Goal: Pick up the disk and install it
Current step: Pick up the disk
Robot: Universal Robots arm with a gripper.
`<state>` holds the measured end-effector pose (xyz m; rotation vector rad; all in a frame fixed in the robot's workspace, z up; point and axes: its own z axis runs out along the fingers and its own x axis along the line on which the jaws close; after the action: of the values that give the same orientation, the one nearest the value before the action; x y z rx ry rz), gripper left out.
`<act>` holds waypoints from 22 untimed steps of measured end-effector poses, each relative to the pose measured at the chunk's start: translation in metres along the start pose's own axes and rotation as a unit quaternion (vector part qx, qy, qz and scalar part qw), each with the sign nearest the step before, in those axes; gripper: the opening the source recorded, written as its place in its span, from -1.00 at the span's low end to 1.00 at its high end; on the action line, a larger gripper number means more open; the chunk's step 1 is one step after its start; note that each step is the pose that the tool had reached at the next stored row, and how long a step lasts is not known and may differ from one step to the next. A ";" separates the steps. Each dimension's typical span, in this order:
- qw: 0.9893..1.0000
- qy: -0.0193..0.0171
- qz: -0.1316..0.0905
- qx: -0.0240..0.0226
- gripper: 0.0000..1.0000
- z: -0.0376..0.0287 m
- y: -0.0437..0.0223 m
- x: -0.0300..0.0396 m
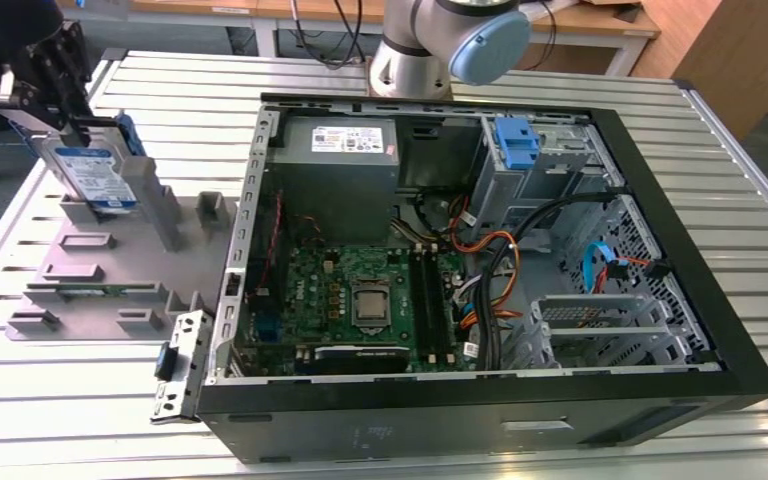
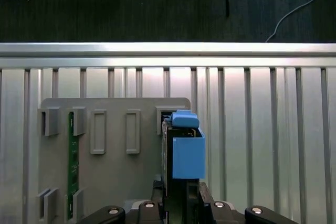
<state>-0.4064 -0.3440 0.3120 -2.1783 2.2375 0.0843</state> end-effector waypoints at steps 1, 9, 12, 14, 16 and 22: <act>1.000 0.000 0.000 0.000 -0.31 -0.0010 0.0000 0.0000; 1.000 0.000 0.000 0.000 -0.31 -0.0028 0.0001 -0.0001; 1.000 0.000 0.000 0.000 -0.31 -0.0029 0.0000 -0.0002; 1.000 0.000 0.000 0.000 -0.31 -0.0030 0.0001 -0.0002; 1.000 0.000 0.000 0.000 -0.31 -0.0031 0.0001 -0.0002; 1.000 0.000 0.000 0.000 -0.31 -0.0047 0.0001 -0.0002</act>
<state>-0.4064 -0.3440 0.3167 -2.1781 2.2374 0.0841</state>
